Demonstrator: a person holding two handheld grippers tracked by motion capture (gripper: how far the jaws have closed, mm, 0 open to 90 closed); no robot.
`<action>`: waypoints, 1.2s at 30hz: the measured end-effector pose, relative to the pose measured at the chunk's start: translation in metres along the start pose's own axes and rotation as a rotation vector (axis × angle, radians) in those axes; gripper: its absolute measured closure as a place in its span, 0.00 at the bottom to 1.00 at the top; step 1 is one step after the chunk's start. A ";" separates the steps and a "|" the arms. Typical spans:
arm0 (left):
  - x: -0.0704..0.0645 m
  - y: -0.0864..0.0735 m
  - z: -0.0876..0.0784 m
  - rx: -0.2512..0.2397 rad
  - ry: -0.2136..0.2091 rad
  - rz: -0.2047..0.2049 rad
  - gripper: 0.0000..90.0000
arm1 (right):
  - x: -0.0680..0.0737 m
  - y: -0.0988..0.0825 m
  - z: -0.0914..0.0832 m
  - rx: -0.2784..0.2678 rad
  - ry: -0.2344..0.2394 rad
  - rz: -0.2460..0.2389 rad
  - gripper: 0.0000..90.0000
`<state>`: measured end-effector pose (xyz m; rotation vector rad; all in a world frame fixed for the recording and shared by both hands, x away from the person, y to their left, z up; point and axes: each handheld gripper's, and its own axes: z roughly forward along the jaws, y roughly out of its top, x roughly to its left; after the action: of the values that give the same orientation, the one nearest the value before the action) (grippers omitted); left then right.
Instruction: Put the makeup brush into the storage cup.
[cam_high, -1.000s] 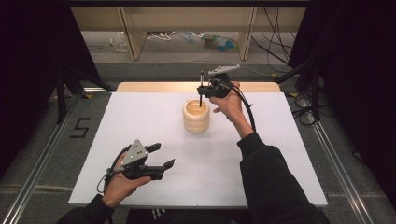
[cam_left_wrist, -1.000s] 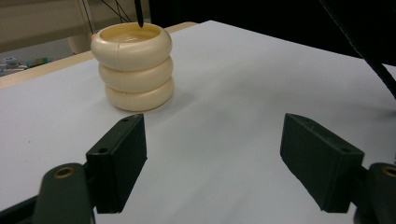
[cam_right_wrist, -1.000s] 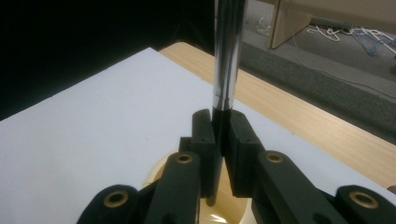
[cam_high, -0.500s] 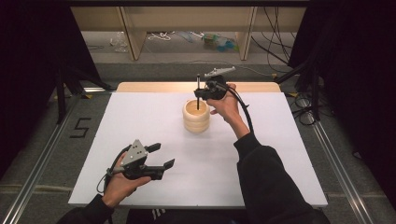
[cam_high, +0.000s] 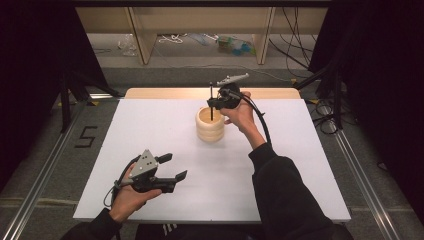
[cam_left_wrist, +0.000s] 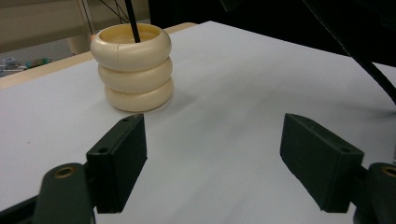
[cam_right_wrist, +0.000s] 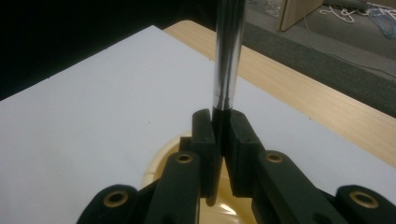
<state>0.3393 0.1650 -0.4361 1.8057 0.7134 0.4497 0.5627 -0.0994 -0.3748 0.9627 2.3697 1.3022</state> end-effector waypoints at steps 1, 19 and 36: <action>0.000 0.000 0.000 0.000 0.000 0.000 0.26 | 0.000 0.000 0.000 0.011 0.005 0.004 0.93; 0.000 0.000 0.000 -0.001 -0.001 0.004 0.26 | 0.000 -0.014 0.013 0.038 -0.006 0.014 0.93; 0.000 0.000 0.000 0.002 0.001 0.002 0.25 | -0.003 -0.015 -0.005 -0.012 -0.063 0.081 0.45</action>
<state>0.3396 0.1650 -0.4363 1.8081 0.7134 0.4510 0.5558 -0.1105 -0.3846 1.0905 2.2955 1.2931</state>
